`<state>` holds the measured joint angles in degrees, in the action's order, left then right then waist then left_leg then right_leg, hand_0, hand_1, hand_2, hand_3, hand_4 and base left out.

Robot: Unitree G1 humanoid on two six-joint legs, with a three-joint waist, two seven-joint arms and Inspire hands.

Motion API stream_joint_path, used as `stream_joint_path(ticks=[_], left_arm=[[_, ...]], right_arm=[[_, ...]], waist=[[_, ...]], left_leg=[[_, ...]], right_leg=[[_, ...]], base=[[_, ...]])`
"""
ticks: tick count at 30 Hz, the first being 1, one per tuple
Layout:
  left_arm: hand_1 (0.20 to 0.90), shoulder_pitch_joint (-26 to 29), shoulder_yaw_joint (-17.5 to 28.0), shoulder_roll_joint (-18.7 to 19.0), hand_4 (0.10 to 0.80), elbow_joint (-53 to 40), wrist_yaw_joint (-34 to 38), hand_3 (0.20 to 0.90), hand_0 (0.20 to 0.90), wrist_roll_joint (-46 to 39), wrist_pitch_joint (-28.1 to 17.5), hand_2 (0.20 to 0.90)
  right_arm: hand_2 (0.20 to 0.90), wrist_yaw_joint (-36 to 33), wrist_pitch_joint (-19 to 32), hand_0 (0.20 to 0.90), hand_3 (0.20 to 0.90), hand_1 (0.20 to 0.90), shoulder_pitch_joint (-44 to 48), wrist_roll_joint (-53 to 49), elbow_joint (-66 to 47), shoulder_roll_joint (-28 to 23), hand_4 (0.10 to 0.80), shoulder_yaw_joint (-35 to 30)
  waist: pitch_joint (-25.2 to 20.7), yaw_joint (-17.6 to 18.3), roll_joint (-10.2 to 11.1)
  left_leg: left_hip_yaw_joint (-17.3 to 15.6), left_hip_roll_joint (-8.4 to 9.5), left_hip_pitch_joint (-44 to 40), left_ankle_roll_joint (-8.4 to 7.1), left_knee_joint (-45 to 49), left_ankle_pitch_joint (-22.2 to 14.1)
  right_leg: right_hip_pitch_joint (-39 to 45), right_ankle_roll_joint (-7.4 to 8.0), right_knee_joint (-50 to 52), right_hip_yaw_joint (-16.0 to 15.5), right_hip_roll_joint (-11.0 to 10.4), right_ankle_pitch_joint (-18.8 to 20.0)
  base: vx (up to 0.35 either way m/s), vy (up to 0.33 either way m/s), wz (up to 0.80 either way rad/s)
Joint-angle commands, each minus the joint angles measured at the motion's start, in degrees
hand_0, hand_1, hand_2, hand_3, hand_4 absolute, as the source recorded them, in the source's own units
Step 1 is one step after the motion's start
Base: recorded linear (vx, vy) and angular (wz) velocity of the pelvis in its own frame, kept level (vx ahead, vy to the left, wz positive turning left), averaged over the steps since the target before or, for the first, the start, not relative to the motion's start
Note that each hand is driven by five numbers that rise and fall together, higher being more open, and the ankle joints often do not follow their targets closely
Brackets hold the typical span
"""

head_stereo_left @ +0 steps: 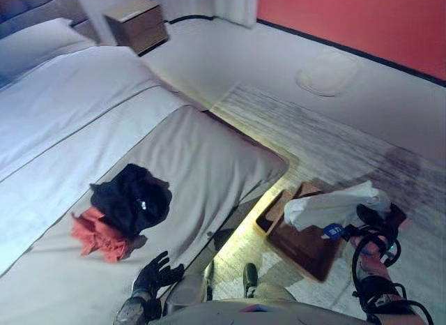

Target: Pick up the clothes from the bed and place them into the basket

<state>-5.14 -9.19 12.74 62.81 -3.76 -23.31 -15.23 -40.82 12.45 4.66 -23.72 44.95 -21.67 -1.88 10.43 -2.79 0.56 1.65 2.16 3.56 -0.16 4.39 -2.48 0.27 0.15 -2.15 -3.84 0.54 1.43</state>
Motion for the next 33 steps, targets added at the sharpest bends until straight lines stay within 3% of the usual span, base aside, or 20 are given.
stream_joint_path(ticks=[1, 2, 3, 4, 6, 11, 21, 22, 23, 28, 33], left_arm=[[0.900, 1.5, -2.1, 3.0, 0.800, 0.3, -1.2, 0.900, 0.900, 1.0, -2.9, 0.900], [0.900, 1.3, -1.9, 3.2, 0.800, 0.3, -1.0, 0.900, 0.900, 0.8, -2.9, 0.900], [0.900, 1.0, -1.2, 3.7, 0.800, 0.0, -0.8, 0.900, 0.900, -0.1, -3.3, 0.900], [0.900, 1.2, -1.0, 4.1, 0.800, -0.6, -1.0, 0.900, 0.900, 0.2, -3.3, 0.900], [0.900, 2.5, -2.1, 4.8, 0.800, -0.8, 0.0, 0.900, 0.900, -1.0, -3.2, 0.900], [0.900, 2.6, -1.5, 3.6, 0.800, 1.5, 0.3, 0.900, 0.900, 1.7, -3.4, 0.900], [0.900, 1.7, -3.2, 3.2, 0.800, 1.6, -1.8, 0.900, 0.900, 2.8, -3.8, 0.900], [0.900, 1.7, -3.3, 3.3, 0.800, 1.5, -1.6, 0.900, 0.900, 2.8, -3.6, 0.900], [0.900, 1.7, -3.2, 3.4, 0.800, 1.4, -1.5, 0.900, 0.900, 2.9, -3.3, 0.900], [0.900, 1.5, -2.3, 4.1, 0.800, 3.5, -6.1, 0.900, 0.900, 1.5, 2.0, 0.900], [0.900, 1.7, -1.6, 5.2, 0.800, 2.9, -4.2, 0.900, 0.900, 0.8, 0.8, 0.900]], right_arm=[[0.300, 2.4, 5.6, 0.300, 0.200, 0.300, 5.9, 1.3, -0.9, -4.8, 0.100, -1.7], [0.300, 2.7, 5.3, 0.300, 0.200, 0.300, 6.4, 1.0, -0.5, -4.7, 0.100, -1.4], [0.300, 2.7, 4.1, 0.300, 0.200, 0.300, 7.5, 0.5, -0.5, -4.2, 0.100, -0.7], [0.300, 1.8, 4.2, 0.300, 0.200, 0.300, 7.7, 0.5, -0.3, -3.8, 0.100, -0.3], [0.300, 1.6, 4.6, 0.300, 0.200, 0.300, 8.0, 0.1, 0.9, -3.5, 0.100, 0.0], [0.300, 2.3, 3.2, 0.300, 0.200, 0.300, 8.2, -1.0, 2.6, -3.4, 0.100, 0.1], [0.300, 4.0, -1.3, 0.300, 0.200, 0.300, 10.1, -1.6, 9.4, -5.8, 0.100, -1.1], [0.620, 5.1, -1.9, 0.620, 0.573, 0.620, 10.4, -2.3, 10.2, -6.2, 0.473, -1.1], [0.900, 6.3, -2.7, 0.900, 0.900, 0.900, 10.8, -2.8, 11.2, -6.6, 0.800, -1.2], [0.900, 16.2, -6.9, 0.900, 0.900, 0.900, 11.6, -10.4, 17.6, -7.6, 0.800, -2.4], [0.900, 26.6, -10.2, 0.900, 0.900, 0.900, 11.8, -15.8, 20.2, -8.5, 0.800, -3.4]], waist=[[-2.7, -2.5, -0.9], [-2.6, -3.0, -1.0], [-2.6, -4.3, -1.7], [-2.6, -4.2, -2.1], [-3.1, -3.8, -2.1], [-4.0, -4.6, -0.7], [-4.2, -6.0, -1.0], [-4.0, -6.1, -1.1], [-3.9, -6.2, -1.3], [-3.7, -6.8, -1.5], [-3.8, -7.0, -1.9]], left_leg=[[-4.1, -0.64, -5.5, 0.37, -7.3, 3.0], [-4.9, -0.78, -6.1, 0.36, -7.7, 3.2], [-7.1, -1.75, -7.0, 0.16, -9.0, 3.4], [-6.7, -2.09, -6.6, 0.42, -9.4, 3.3], [-6.0, -2.64, -5.9, 0.33, -9.0, 3.5], [-5.6, -3.32, -4.9, -0.94, -8.7, 4.1], [-3.6, -3.63, -4.9, -1.98, -8.9, 4.4], [-3.4, -3.59, -4.8, -2.06, -8.9, 4.5], [-3.2, -3.54, -4.7, -2.16, -8.9, 4.6], [-2.2, -3.31, -5.0, -2.40, -9.2, 4.7], [-1.7, -3.07, -5.4, -2.58, -9.3, 4.7]], right_leg=[[1.1, 6.30, 8.4, -10.5, -8.9, 1.5], [0.8, 6.75, 9.9, -11.7, -9.6, 1.8], [0.5, 7.47, 13.5, -15.5, -12.0, 2.8], [-0.6, 7.42, 15.8, -13.4, -12.7, 3.2], [-1.2, 6.42, 12.8, -12.1, -10.7, -0.2], [2.9, 5.60, 3.7, -12.7, -8.6, -0.5], [4.9, 4.65, 1.8, -14.3, -7.8, -1.0], [5.0, 4.59, 1.7, -14.4, -7.8, -1.0], [5.1, 4.53, 1.6, -14.5, -7.8, -1.0], [5.7, 4.27, 1.2, -15.0, -7.7, -1.2], [6.3, 4.14, 0.9, -15.6, -7.7, -1.3]], base=[[0.035, 0.034, -0.58], [-0.006, 0.031, -0.68], [-0.057, -0.003, -0.80], [-0.105, -0.054, -1.10], [-0.096, -0.120, -0.52], [0.003, -0.121, 0.23], [0.024, -0.055, 0.09], [-0.012, -0.006, 0.06], [-0.009, -0.007, 0.08], [0.016, -0.027, 0.12], [0.044, -0.032, 0.04]])
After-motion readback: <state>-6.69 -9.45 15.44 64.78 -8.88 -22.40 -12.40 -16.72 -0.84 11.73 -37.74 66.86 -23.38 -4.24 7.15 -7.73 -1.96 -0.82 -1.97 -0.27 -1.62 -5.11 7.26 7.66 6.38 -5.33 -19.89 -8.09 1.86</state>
